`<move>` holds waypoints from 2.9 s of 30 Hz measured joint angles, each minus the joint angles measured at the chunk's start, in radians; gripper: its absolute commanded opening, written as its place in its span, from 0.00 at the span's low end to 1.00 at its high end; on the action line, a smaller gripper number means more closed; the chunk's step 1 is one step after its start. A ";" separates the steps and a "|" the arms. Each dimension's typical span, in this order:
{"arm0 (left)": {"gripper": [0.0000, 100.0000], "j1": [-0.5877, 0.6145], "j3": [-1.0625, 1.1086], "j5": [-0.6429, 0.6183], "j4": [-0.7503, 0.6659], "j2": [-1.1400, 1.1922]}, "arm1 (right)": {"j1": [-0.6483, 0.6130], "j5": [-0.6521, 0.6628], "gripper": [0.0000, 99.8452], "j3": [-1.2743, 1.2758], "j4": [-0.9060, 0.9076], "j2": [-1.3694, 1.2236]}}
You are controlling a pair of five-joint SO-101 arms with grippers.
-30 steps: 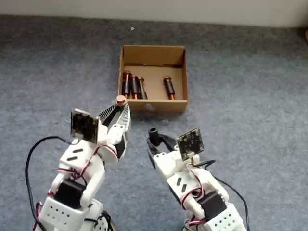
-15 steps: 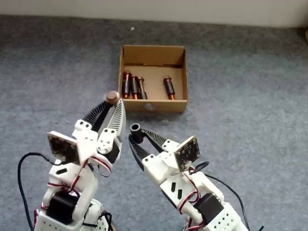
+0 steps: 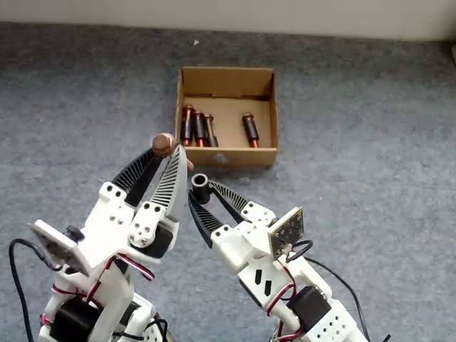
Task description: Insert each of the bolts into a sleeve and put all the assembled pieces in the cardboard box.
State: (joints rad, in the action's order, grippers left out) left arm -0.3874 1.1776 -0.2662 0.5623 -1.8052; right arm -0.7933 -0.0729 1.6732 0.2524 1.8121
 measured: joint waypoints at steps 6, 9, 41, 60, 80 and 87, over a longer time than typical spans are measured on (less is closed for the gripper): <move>0.04 -0.017 0.000 -0.008 0.061 0.000 | 0.000 0.000 0.01 0.000 -0.002 0.000; 0.04 -0.017 0.000 -0.012 0.064 0.000 | 0.000 0.000 0.01 0.000 -0.002 0.000; 0.18 -0.049 0.046 0.034 0.219 0.000 | 0.000 0.141 0.01 0.000 -0.029 0.000; 0.18 0.114 0.046 0.031 0.245 -0.003 | 0.078 0.143 0.01 0.002 -0.018 -0.002; 0.02 0.428 0.385 0.184 0.193 -0.002 | 0.373 0.077 0.01 -0.137 0.222 -0.005; 0.02 0.443 0.497 0.189 0.193 0.000 | 0.373 0.071 0.01 -0.290 0.221 -0.296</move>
State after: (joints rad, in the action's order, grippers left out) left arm 0.0560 1.6747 -0.0775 0.7557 -1.8052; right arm -0.4204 -0.0023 1.3832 0.4733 1.5159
